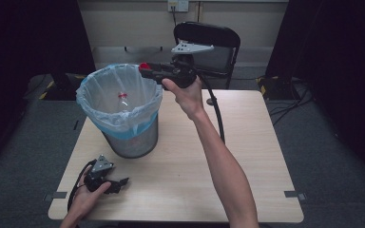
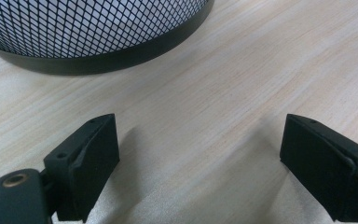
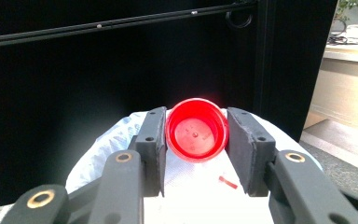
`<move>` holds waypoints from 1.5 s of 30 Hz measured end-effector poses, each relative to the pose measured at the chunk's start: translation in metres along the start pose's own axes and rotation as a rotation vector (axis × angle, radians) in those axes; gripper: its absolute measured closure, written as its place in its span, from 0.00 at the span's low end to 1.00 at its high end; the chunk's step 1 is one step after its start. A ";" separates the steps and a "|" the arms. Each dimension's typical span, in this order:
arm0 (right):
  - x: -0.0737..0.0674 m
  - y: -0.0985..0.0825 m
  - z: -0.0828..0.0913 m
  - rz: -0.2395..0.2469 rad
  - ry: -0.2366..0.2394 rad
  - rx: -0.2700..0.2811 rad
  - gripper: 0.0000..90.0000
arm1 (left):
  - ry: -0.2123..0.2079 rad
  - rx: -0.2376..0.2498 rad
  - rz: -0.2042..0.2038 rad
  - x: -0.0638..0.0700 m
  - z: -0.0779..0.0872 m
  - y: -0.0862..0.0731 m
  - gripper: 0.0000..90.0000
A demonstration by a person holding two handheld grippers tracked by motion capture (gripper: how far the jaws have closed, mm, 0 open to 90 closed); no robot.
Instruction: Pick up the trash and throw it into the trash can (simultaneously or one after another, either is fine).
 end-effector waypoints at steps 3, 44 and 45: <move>-0.003 0.000 -0.006 -0.002 0.014 -0.007 0.66 | 0.000 0.000 0.000 0.000 0.000 0.000 0.12; 0.002 -0.041 -0.035 -0.044 -0.003 -0.182 0.33 | 0.000 -0.001 -0.002 0.000 0.000 0.000 0.12; 0.002 -0.041 -0.034 -0.042 -0.012 -0.185 0.31 | 0.001 -0.001 -0.002 0.000 0.000 0.000 0.12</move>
Point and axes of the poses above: each handheld gripper's, and its own axes: z roughly backward along the jaws, y roughly out of its top, x roughly to its right, the point moved 8 cm from there along -z, roughly forward along the jaws, and after that the axes turned 5 degrees about x, right-handed, at the moved point
